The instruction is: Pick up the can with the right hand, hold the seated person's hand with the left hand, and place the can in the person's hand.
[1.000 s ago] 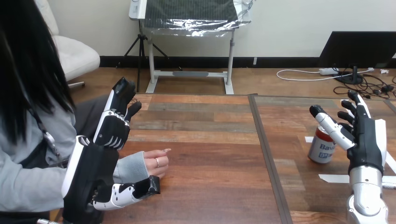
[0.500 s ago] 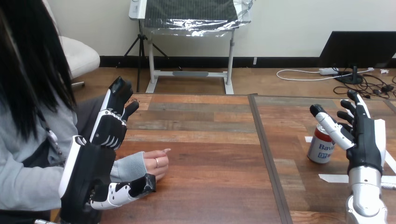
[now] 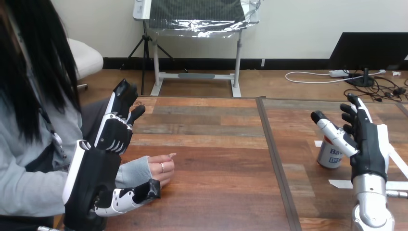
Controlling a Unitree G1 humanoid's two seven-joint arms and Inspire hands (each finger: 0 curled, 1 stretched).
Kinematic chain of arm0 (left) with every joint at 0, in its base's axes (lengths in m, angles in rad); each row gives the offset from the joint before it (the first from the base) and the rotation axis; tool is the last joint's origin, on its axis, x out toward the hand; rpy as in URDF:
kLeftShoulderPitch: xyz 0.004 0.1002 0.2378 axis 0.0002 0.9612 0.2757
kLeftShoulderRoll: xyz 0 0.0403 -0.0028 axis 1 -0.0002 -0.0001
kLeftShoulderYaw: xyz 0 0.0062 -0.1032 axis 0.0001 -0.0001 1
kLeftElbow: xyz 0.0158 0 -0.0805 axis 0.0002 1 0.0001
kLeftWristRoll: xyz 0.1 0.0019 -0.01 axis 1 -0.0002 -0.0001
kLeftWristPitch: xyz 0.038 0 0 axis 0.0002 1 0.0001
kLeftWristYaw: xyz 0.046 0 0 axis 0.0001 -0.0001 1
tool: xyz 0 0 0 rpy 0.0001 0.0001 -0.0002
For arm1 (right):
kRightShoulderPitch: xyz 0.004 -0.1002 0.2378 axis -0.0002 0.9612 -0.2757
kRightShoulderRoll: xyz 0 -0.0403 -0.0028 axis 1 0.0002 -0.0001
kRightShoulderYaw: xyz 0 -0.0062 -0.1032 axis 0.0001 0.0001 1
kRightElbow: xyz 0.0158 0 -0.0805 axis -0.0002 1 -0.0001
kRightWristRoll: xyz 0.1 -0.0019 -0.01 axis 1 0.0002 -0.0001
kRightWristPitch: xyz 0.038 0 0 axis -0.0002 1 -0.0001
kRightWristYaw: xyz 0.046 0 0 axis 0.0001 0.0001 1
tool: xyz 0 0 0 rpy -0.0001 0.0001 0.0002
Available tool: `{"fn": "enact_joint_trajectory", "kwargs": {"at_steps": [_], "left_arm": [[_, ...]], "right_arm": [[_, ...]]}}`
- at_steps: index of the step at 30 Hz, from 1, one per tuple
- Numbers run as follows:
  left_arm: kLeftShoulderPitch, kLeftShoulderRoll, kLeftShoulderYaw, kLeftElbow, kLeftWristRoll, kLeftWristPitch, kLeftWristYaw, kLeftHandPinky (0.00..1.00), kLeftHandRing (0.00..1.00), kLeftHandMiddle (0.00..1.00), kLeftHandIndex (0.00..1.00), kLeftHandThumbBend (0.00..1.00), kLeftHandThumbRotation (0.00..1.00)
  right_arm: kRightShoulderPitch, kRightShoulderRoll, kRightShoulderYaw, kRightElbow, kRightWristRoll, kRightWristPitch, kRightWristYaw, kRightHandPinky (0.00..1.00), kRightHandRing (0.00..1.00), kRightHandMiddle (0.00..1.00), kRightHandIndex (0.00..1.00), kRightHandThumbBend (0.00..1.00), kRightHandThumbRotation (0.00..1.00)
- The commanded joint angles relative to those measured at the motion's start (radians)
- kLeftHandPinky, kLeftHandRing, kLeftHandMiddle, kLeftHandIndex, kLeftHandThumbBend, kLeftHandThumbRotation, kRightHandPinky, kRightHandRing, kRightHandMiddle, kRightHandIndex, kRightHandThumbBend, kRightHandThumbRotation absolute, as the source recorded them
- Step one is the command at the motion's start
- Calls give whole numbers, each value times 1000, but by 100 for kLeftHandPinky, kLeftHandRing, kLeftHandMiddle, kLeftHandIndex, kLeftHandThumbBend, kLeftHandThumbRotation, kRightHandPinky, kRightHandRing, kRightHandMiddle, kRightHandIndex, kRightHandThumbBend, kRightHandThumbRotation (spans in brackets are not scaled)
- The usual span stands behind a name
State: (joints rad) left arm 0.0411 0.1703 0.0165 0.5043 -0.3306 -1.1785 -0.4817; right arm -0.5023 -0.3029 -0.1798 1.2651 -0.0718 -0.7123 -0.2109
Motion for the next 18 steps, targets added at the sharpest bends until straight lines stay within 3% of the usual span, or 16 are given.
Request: {"fn": "enact_joint_trajectory", "kwargs": {"at_steps": [1,9,18], "left_arm": [[-58,-10,11,2,14,-14,8,93,99,100,100,100,63],[-61,-11,12,3,17,-5,9,93,99,100,100,100,63],[-62,-16,14,4,18,0,10,92,99,100,100,100,63]], "right_arm": [[-33,1,-20,-26,26,-44,12,92,92,90,93,100,52],[-30,2,-25,-35,40,-73,17,94,93,90,93,100,51],[-29,-14,-5,-37,-2,-93,-35,93,91,90,93,100,53]]}}
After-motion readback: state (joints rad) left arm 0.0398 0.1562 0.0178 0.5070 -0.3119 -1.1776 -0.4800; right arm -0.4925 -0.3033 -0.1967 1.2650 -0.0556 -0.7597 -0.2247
